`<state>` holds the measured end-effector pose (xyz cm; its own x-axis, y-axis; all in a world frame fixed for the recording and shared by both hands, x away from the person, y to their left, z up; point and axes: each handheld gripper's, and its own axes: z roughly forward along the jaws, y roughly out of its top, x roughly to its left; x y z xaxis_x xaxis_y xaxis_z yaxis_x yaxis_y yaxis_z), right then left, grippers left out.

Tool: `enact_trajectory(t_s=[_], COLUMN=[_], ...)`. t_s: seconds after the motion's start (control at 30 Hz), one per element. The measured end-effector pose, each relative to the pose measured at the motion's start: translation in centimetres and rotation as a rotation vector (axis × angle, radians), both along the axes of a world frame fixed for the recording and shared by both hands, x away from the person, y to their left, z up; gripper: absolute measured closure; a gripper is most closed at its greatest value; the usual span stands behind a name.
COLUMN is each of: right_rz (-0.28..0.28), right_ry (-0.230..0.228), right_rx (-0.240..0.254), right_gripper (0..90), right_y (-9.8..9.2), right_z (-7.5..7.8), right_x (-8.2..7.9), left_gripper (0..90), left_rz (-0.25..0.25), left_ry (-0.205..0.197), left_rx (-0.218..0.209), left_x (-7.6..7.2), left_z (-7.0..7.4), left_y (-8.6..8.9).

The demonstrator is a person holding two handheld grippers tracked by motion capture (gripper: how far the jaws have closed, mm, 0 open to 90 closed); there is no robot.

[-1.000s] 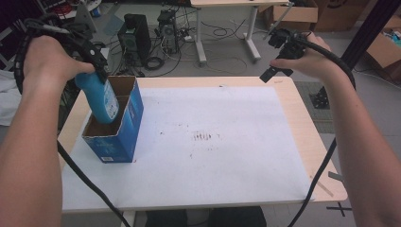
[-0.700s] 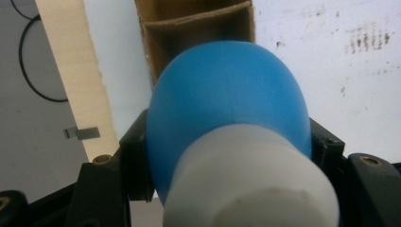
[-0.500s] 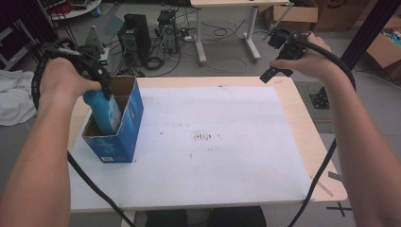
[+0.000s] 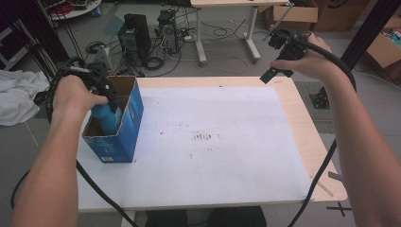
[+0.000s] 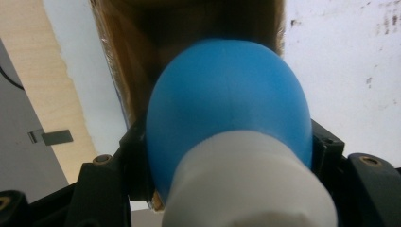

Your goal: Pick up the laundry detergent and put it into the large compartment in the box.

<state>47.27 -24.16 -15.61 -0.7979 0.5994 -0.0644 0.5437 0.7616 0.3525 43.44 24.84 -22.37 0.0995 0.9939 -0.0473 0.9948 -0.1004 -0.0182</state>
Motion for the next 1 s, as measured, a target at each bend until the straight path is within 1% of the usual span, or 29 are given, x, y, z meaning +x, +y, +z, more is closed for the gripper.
enact_trajectory(t_s=[0.2, 0.5, 0.67, 0.73, 0.83, 0.93, 1.0], right_rz=[0.003, 0.004, 0.002, 0.003, 0.002, 0.001, 0.0], right_ry=[0.0, -0.002, -0.001, -0.001, 0.0, -0.001, 0.002], right_rx=[0.002, -0.003, -0.004, -0.005, -0.006, -0.007, -0.005], right_gripper=[28.0, 28.0, 28.0, 28.0, 28.0, 28.0, 28.0], right_y=[0.1, 0.0, -0.1, -0.1, -0.1, -0.1, 0.0], right_z=[-0.1, -0.1, 0.0, -0.1, -0.1, -0.1, -0.1], right_x=[0.0, 0.0, 0.0, 0.0, 0.0, 0.0, 0.0], left_gripper=[37.4, 37.4, 37.4, 37.4, 37.4, 37.4, 37.4], left_rz=[0.006, -0.013, -0.023, -0.025, -0.023, -0.019, -0.014], left_ry=[0.021, 0.038, 0.048, 0.047, 0.052, 0.055, 0.044], left_rx=[-0.001, 0.005, 0.015, 0.014, 0.025, 0.021, 0.015], left_x=[0.0, 0.0, 0.1, 0.1, 0.0, -0.1, -0.1], left_z=[-1.9, -4.0, -4.8, -4.9, -5.4, -5.6, -5.7], left_y=[0.1, 0.3, 0.2, 0.2, 0.3, 0.5, 0.6])
